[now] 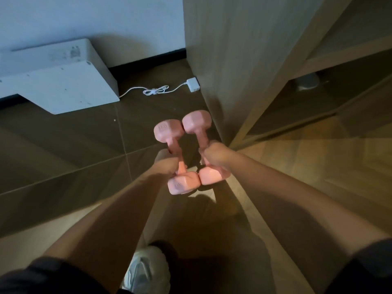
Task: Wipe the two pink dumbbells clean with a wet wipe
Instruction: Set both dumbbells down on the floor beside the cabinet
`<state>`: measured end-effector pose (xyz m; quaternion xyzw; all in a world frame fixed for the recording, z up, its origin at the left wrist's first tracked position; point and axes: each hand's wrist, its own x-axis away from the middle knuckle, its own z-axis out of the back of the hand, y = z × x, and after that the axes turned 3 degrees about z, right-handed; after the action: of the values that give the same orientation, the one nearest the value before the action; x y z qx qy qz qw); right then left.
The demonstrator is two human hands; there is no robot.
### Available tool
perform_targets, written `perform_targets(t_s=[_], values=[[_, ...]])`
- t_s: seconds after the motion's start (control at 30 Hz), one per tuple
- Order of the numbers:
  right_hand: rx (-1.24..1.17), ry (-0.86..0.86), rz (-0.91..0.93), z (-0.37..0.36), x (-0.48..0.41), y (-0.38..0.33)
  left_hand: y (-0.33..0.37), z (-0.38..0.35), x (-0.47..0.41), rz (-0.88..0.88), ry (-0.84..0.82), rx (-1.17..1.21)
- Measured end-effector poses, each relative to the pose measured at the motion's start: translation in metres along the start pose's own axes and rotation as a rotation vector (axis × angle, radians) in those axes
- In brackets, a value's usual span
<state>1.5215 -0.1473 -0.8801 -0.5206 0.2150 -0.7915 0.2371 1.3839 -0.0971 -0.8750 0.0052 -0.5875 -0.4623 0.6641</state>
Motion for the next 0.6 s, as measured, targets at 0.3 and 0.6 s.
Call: perform_targets(t_s=[0.3,0.6], values=[[0.273,0.000,0.007,-0.010,-0.088,-0.014,0.011,-0.012,-0.086,0.037,0.040,-0.052],[0.303,0.006,-0.031,-0.002,-0.111,-0.009,0.014,-0.025,-0.108,-0.009,0.022,-0.048]])
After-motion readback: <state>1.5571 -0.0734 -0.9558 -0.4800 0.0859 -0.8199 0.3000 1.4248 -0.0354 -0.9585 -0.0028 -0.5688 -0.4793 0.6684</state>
